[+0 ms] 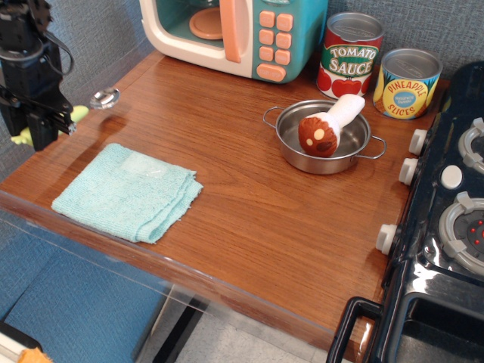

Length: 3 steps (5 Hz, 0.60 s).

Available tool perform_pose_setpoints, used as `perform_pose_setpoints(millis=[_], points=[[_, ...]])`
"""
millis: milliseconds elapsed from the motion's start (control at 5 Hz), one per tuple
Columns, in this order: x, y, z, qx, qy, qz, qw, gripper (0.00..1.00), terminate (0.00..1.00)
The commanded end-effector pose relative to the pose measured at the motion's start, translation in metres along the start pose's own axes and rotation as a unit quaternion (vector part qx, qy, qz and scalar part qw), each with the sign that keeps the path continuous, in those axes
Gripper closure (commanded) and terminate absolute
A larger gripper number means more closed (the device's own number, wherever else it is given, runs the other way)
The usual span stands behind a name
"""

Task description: Move the yellow spoon to the left of the towel

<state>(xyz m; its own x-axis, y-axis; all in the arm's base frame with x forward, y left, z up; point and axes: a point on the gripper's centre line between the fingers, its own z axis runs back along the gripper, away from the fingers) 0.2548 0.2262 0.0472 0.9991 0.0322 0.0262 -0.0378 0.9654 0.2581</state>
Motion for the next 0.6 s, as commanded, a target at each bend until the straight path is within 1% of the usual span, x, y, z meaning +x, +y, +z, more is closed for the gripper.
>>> perform_pose_setpoints(millis=[0,200,400], points=[[0.006,0.000,0.000,0.011,0.000,-0.010,0.9999,1.00,0.00],[0.006,-0.002,0.007,0.019,-0.011,-0.023,0.9995,0.00,0.00],[0.004,-0.001,0.019,0.020,-0.027,-0.018,0.9993,0.00,0.00]])
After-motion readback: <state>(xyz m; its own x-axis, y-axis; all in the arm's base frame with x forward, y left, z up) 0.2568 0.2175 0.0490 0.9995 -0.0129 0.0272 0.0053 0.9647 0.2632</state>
